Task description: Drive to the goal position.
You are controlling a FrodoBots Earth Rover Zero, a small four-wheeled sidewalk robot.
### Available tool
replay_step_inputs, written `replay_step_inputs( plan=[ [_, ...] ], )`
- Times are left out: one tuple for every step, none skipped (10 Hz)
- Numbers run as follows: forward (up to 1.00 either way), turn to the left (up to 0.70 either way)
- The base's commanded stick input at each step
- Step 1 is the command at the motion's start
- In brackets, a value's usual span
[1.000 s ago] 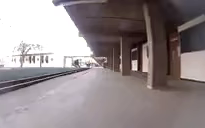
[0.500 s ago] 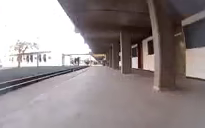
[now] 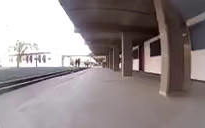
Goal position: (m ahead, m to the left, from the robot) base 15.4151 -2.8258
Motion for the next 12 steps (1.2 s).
replay_step_inputs(
  plan=[
    [0.7,0.0],
    [0.7,0.0],
    [0.7,0.0],
    [0.7,0.0],
    [0.7,0.0],
    [0.7,0.0],
    [0.7,0.0],
    [0.7,0.0],
    [0.7,0.0],
    [0.7,0.0],
    [0.7,0.0],
    [0.7,0.0]
  ],
)
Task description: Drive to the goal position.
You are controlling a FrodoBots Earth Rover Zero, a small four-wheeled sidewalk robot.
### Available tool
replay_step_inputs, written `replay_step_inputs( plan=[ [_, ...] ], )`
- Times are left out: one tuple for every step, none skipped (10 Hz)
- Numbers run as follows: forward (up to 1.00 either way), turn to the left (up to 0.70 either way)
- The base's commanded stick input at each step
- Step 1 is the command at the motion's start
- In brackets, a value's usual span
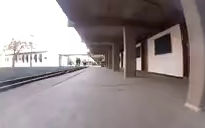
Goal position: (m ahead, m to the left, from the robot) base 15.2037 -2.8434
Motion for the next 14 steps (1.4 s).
replay_step_inputs(
  plan=[
    [0.7,0.0],
    [0.7,0.35],
    [0.7,0.35],
    [0.7,0.35],
    [0.7,0.2],
    [0.7,0.04],
    [0.7,0.0],
    [0.7,0.0],
    [0.7,0.0],
    [0.7,0.0],
    [0.7,0.0],
    [0.7,0.0],
    [0.7,0.0],
    [0.7,0.0]
  ],
)
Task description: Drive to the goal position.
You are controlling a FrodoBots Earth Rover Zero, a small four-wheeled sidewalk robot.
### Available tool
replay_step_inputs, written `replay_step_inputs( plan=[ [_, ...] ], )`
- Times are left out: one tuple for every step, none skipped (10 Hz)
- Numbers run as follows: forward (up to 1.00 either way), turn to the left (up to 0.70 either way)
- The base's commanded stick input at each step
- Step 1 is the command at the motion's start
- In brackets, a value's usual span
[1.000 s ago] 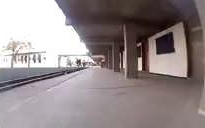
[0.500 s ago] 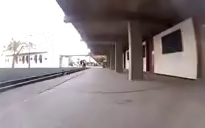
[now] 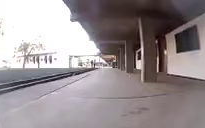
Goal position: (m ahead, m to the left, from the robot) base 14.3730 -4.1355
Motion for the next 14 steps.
replay_step_inputs(
  plan=[
    [0.7,0.0],
    [0.7,0.0],
    [0.7,0.0],
    [0.7,0.0],
    [0.7,0.0],
    [0.7,0.0],
    [0.7,0.0],
    [0.7,0.0],
    [0.7,0.0],
    [0.7,0.0],
    [0.7,0.0],
    [0.7,0.0],
    [0.7,0.0],
    [0.7,0.0]
  ],
)
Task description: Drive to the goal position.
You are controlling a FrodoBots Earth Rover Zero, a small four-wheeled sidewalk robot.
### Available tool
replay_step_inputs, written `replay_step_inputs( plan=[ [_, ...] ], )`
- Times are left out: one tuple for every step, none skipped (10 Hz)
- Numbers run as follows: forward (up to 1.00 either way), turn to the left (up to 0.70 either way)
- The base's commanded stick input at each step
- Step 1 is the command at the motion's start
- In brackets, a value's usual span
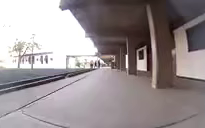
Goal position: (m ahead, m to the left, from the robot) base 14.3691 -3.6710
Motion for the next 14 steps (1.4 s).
replay_step_inputs(
  plan=[
    [0.7,0.0],
    [0.7,0.0],
    [0.7,0.0],
    [0.7,0.0],
    [0.7,0.0],
    [0.7,0.0],
    [0.7,0.0],
    [0.7,0.0],
    [0.7,0.0],
    [0.7,0.0],
    [0.7,0.0],
    [0.7,0.0],
    [0.7,0.0],
    [0.7,0.0]
  ],
)
